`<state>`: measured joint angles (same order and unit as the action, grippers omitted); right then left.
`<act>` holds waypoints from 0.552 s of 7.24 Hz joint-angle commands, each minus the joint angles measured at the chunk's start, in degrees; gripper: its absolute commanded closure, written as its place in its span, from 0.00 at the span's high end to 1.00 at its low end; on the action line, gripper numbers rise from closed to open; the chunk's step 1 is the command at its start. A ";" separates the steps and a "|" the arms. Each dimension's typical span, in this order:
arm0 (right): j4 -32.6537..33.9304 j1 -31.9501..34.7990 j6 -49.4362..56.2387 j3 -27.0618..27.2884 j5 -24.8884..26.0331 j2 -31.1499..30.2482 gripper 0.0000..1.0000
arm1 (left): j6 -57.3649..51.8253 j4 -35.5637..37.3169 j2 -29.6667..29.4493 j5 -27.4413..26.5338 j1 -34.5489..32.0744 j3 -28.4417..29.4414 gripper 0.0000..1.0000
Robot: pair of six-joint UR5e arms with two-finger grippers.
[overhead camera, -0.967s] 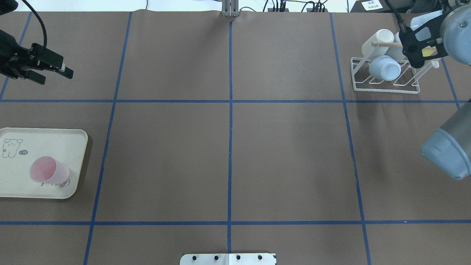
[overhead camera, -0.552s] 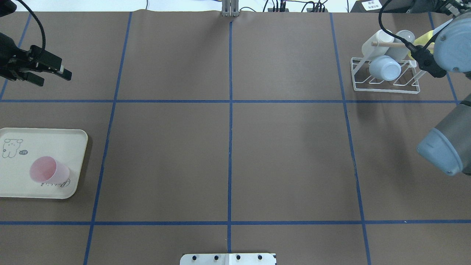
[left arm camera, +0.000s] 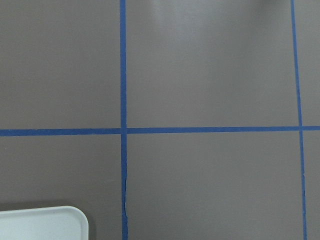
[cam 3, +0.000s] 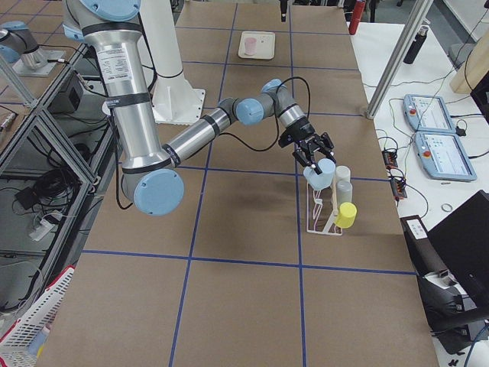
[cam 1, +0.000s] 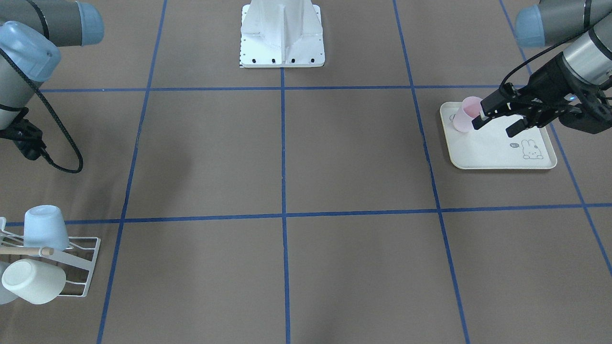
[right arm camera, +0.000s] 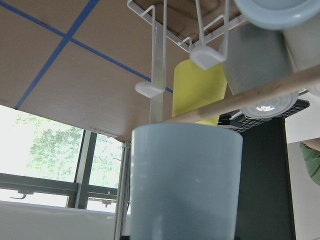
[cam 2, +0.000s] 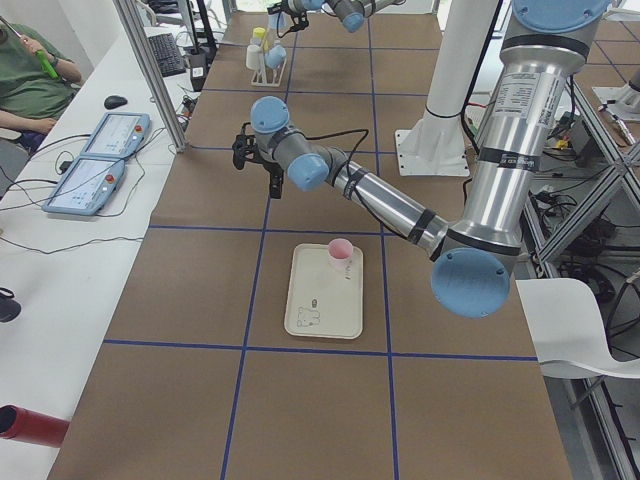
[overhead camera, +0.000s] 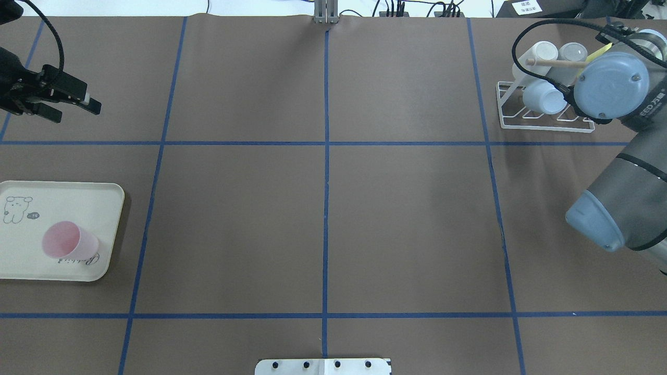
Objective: Transfer IKEA cup to right arm and place on rack
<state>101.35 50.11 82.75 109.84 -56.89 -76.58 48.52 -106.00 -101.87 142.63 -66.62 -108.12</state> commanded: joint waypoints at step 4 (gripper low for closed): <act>-0.01 -2.48 -2.42 -3.93 2.75 1.35 0.45 | 0.09 0.00 -0.08 0.01 0.09 -0.08 1.00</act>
<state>101.34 47.74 80.45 106.44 -54.39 -75.10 48.59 -106.00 -101.92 142.65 -66.61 -108.19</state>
